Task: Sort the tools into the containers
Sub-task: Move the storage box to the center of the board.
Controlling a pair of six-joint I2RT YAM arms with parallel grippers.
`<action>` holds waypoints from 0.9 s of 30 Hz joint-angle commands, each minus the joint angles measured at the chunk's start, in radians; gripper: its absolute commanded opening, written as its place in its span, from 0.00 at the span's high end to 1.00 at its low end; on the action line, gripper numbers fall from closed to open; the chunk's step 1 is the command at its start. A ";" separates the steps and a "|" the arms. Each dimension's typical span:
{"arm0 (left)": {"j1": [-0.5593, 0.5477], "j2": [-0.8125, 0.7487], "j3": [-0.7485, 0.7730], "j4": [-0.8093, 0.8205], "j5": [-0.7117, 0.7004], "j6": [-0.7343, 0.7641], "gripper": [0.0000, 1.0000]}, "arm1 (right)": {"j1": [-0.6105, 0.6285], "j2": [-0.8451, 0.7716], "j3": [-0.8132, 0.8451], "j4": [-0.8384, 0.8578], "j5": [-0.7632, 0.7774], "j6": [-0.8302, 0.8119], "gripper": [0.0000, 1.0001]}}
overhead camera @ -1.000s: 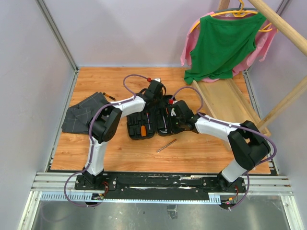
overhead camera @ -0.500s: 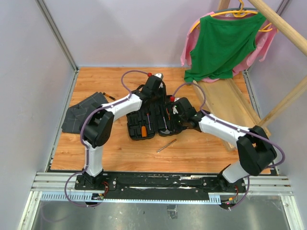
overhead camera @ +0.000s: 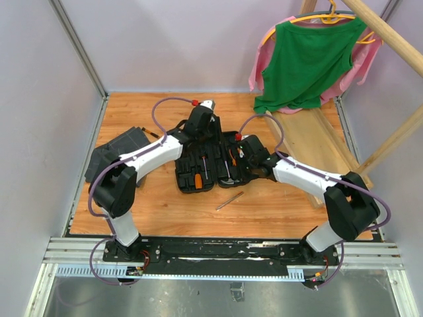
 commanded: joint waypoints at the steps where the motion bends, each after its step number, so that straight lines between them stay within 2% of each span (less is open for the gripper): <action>1: 0.007 -0.106 -0.084 0.012 -0.078 0.001 0.56 | -0.009 0.017 0.034 -0.014 0.063 0.003 0.71; 6: 0.032 -0.218 -0.210 -0.003 -0.143 0.002 0.55 | -0.028 0.046 0.052 -0.041 0.161 -0.008 0.66; 15: 0.130 -0.423 -0.461 -0.013 -0.189 -0.025 0.54 | -0.101 0.076 0.049 -0.034 0.081 -0.035 0.64; 20: 0.160 -0.485 -0.530 -0.029 -0.202 -0.034 0.54 | -0.107 0.077 0.028 -0.062 0.089 -0.039 0.64; 27: 0.185 -0.499 -0.553 -0.034 -0.206 -0.057 0.54 | -0.131 0.043 -0.055 -0.059 0.111 -0.034 0.68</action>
